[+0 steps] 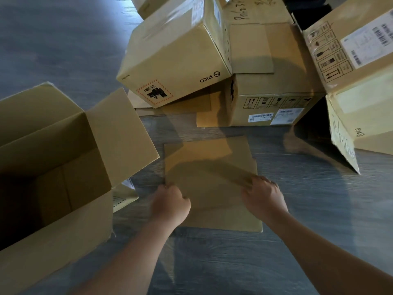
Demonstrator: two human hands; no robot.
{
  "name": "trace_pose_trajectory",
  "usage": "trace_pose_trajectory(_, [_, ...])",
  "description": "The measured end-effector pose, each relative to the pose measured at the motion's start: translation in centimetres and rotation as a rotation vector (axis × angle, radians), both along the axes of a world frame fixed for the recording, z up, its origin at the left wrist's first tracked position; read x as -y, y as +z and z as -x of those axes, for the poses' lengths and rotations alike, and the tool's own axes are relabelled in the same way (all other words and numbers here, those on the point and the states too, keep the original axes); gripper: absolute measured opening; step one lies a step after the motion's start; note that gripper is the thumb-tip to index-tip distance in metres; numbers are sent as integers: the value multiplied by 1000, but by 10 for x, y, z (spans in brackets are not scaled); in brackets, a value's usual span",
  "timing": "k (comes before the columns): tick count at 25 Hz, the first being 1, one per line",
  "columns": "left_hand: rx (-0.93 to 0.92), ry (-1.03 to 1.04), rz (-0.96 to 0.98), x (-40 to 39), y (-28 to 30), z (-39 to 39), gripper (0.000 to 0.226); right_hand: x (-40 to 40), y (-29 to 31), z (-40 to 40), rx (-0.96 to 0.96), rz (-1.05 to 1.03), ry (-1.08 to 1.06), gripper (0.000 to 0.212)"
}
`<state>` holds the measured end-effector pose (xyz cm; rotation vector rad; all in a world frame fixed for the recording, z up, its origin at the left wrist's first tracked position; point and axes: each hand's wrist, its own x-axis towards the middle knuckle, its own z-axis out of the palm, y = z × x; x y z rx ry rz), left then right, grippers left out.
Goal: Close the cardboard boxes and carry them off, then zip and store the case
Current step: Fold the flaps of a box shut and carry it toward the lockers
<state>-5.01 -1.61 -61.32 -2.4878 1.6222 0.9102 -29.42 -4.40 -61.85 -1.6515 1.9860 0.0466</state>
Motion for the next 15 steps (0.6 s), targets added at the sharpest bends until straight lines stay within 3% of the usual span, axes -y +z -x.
trace_pose_trajectory(3, [-48,22,62,-21,-5,-3,20,-27,-1,12,-25,4,-35,10])
trace_pose_trajectory(8, [-68,59,131,-32,-13,-10,31,-54,-6,22,-49,-2,-54,20])
trace_pose_trajectory(12, [-73,46,109,-32,-10,-10,20,-51,-6,13,13,26,-70,37])
trace_pose_trajectory(15, [-97,71,95,-27,-8,-9,18,-49,-6,-1,77,4,-175,39])
